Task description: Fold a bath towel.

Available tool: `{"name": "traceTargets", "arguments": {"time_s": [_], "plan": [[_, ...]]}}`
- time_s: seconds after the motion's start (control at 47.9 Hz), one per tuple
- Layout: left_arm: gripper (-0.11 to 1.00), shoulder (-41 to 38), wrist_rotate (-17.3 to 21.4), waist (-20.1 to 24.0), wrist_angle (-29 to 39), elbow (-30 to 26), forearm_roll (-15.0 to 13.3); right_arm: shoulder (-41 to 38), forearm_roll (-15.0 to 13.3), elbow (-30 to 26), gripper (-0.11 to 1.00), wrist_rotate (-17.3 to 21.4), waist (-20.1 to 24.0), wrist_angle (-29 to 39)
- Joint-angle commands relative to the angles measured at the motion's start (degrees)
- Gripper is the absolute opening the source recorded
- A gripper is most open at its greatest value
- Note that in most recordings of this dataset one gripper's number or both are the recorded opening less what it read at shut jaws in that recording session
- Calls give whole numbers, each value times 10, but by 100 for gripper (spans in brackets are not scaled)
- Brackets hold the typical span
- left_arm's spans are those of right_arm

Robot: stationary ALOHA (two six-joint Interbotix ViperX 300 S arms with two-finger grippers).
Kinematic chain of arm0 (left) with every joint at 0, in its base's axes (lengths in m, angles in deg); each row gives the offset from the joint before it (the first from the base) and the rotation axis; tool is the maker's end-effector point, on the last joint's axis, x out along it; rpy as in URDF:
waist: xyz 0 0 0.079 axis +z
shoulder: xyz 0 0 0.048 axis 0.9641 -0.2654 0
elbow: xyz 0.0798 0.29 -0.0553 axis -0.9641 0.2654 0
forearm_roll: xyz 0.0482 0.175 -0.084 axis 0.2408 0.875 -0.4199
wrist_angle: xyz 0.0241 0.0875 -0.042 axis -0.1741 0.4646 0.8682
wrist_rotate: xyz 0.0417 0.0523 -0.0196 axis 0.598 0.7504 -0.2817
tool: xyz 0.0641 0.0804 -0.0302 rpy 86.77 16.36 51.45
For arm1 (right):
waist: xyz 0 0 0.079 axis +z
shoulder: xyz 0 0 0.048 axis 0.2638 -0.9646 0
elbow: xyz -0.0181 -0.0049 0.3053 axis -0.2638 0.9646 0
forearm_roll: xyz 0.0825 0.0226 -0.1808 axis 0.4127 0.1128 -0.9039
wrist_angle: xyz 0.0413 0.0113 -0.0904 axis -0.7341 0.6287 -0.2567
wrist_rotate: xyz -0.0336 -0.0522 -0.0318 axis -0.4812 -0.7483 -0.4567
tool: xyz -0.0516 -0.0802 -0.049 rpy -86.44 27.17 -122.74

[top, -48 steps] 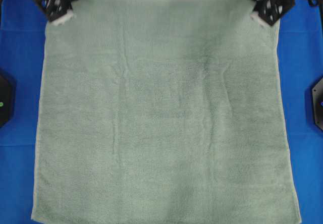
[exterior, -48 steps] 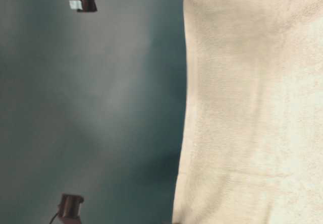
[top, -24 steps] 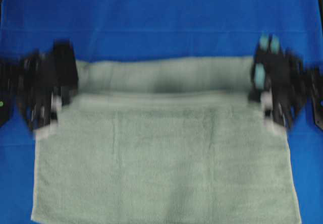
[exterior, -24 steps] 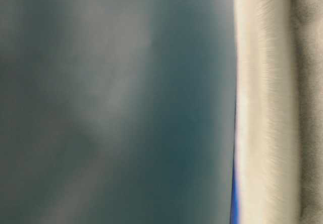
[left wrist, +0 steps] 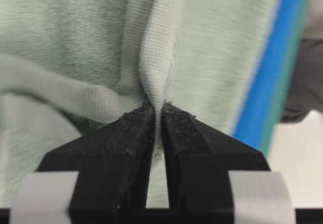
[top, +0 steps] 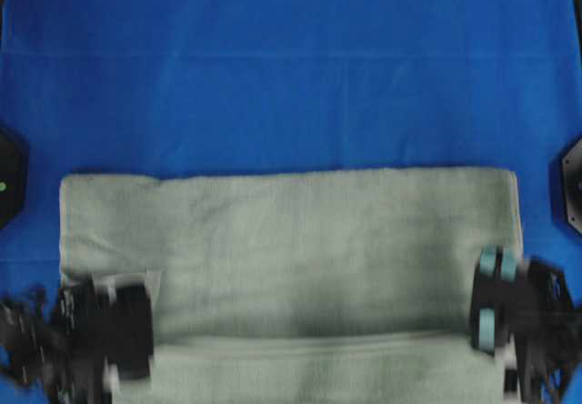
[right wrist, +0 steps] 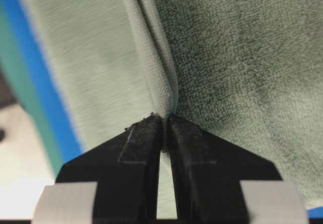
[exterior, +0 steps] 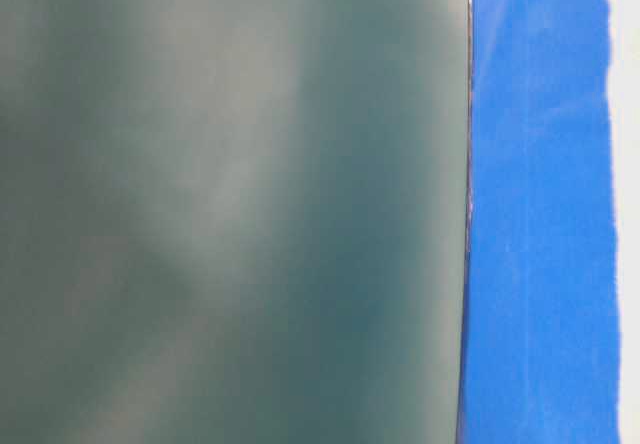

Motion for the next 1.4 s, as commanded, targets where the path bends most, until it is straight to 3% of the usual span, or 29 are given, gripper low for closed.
{"name": "traceTargets", "arguments": {"time_s": [0.0, 0.25, 0.459, 0.835, 0.898, 1.064, 1.169, 1.378], "plan": [[4, -26, -3, -26, -1, -37, 0, -23, 0, -32, 7, 17, 30, -3], [4, -76, -23, -61, -4, -78, 1, -105, 0, -69, 7, 76, 71, -44], [4, -95, -33, -75, -11, -83, 1, -151, 0, -86, 7, 108, 81, -83], [5, -120, -33, -54, -36, -69, 11, -159, -7, -94, 8, 112, 76, -66], [15, -120, -33, -49, -37, -73, 10, -159, -9, -97, 21, 113, 76, -54], [64, -111, -11, -34, -31, -96, 12, -138, -14, -99, 65, 112, 76, -22], [85, -83, 25, -20, -11, -111, 13, -99, -28, -99, 62, 112, 75, 2], [82, 0, 134, 31, 95, -124, 18, 2, -107, -86, 61, 111, 56, 148]]}}
